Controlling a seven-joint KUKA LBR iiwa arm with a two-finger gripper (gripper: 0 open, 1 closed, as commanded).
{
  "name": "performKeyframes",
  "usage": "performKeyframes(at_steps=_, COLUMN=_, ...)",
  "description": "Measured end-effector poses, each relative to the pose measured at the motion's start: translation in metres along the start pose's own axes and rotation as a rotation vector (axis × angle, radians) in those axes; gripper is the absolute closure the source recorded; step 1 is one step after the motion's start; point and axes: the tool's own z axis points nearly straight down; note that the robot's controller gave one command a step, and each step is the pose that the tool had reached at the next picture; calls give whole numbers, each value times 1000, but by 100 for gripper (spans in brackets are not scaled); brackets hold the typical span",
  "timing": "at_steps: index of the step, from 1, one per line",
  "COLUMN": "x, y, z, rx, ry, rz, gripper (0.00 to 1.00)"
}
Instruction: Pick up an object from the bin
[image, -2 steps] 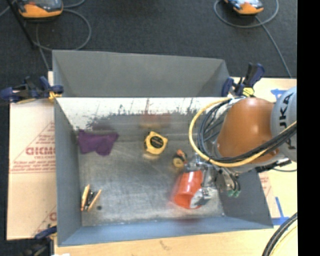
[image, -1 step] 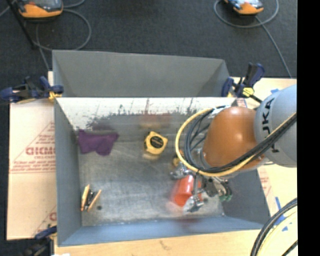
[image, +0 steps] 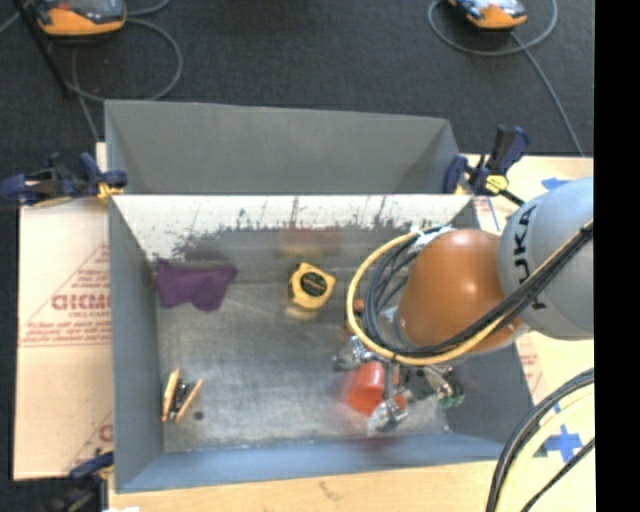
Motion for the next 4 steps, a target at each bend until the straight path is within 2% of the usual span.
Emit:
performKeyframes(at_steps=1, x=-27, y=-99, z=33, rx=-20, ry=5, rz=-123, gripper=100)
performKeyframes(at_steps=2, x=-27, y=-99, z=33, rx=-19, ry=4, rz=-123, gripper=100)
performKeyframes(at_steps=3, x=-14, y=-100, z=31, rx=-1, ry=-33, rz=-206, gripper=100)
performKeyframes(at_steps=4, x=16, y=-110, z=31, rx=11, ry=-53, rz=-225, gripper=100)
